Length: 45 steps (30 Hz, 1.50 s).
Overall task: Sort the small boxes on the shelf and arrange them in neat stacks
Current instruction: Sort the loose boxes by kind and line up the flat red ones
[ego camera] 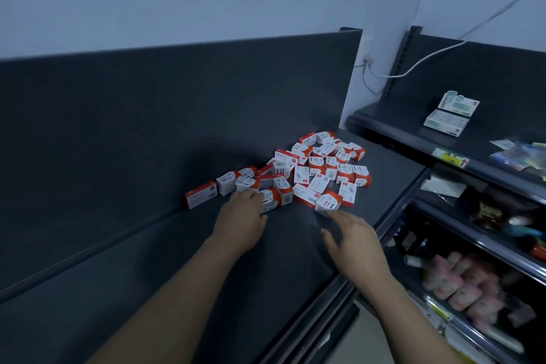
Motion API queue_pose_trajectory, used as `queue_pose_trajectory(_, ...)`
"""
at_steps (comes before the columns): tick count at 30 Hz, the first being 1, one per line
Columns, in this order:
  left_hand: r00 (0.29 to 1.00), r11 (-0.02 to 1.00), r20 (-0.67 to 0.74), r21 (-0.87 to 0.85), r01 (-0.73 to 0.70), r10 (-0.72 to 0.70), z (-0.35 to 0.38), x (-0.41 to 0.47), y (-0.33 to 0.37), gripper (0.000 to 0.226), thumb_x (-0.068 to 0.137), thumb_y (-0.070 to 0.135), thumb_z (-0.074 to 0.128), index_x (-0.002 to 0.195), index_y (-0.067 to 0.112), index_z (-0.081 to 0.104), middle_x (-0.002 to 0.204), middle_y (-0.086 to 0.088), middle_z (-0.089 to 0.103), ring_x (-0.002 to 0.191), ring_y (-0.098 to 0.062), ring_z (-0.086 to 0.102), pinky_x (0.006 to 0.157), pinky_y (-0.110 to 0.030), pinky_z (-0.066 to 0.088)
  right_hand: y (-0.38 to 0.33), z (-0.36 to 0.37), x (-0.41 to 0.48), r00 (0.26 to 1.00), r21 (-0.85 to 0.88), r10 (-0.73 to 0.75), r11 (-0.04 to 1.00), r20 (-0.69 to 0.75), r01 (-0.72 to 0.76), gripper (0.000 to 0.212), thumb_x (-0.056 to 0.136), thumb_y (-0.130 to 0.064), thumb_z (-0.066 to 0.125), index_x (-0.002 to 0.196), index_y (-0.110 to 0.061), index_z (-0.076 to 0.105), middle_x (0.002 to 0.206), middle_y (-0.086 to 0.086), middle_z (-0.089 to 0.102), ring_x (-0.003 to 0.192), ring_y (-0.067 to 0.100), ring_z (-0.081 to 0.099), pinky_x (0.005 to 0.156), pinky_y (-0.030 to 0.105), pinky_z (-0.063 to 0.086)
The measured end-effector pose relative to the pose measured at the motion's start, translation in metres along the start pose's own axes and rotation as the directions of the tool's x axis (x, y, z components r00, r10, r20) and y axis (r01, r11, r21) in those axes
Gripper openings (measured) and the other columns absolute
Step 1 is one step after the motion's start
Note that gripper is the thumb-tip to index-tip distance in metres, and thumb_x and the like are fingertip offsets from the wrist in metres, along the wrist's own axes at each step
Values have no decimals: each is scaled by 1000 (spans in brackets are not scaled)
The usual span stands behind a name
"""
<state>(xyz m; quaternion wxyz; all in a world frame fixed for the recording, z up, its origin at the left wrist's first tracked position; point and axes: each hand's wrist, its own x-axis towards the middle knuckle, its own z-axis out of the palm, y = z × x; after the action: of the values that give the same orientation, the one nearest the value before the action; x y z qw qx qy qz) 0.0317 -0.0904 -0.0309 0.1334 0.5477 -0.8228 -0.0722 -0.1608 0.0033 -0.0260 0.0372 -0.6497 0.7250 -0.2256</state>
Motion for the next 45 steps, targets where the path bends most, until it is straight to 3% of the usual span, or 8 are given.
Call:
queue_pose_trajectory(5,998,998,64,60,24,-28,18,27,13,48,94,32,50,139,19,39,148,-1,34,133,-23,32,106,-37,38,27,-2,32,999,-11,-44,999,16,44,32,90,-26,57,120,-18,62,117,-2,65,108,18,57,93,30,43)
queue_pose_trajectory(10,989,987,-3,72,145,-145,32,34,24,52,96,37,46,144,20,35,148,-4,31,131,-24,31,106,-35,34,53,-1,60,993,22,-96,995,65,95,37,90,-33,54,126,-25,55,124,-7,60,112,13,53,97,28,42)
queue_pose_trajectory(18,956,940,-38,-196,278,-291,40,-1,31,50,92,33,56,138,30,40,133,1,44,121,-19,43,101,-33,41,68,21,85,972,-43,-181,981,149,189,53,88,-49,54,132,-21,47,129,-1,55,119,19,42,101,32,32)
queue_pose_trajectory(21,933,887,-72,-343,310,-354,36,-23,32,48,87,28,64,132,32,47,122,5,45,113,-16,49,95,-26,42,62,25,82,966,94,-209,976,150,197,59,82,-48,63,133,-22,47,126,-2,54,116,17,45,97,31,39)
queue_pose_trajectory(28,830,799,-215,-471,374,-515,16,-85,22,48,79,19,75,122,25,56,110,9,50,97,-4,50,77,1,30,17,34,57,889,402,-403,867,216,295,60,80,-29,70,134,-25,42,119,-16,38,102,1,44,82,11,33)
queue_pose_trajectory(33,754,756,-245,-465,460,-609,0,-140,7,39,80,20,73,114,25,56,104,14,48,89,1,51,72,1,35,-29,51,32,808,499,-541,780,234,378,57,75,-19,69,127,-28,47,122,-16,40,99,-3,46,76,4,35)
queue_pose_trajectory(41,602,676,-323,-462,574,-731,-34,-253,-28,35,79,20,72,110,24,55,97,15,47,85,5,51,70,0,35,-132,68,-33,694,603,-685,656,222,454,57,70,-13,71,118,-33,45,112,-15,40,96,3,50,73,14,45)
queue_pose_trajectory(45,529,636,-354,-453,624,-771,-54,-318,-50,37,78,20,73,110,24,55,95,17,47,84,-1,51,69,-2,35,-184,74,-76,649,650,-737,590,190,479,55,69,-10,69,114,-31,46,109,-14,41,97,-3,46,71,4,38)
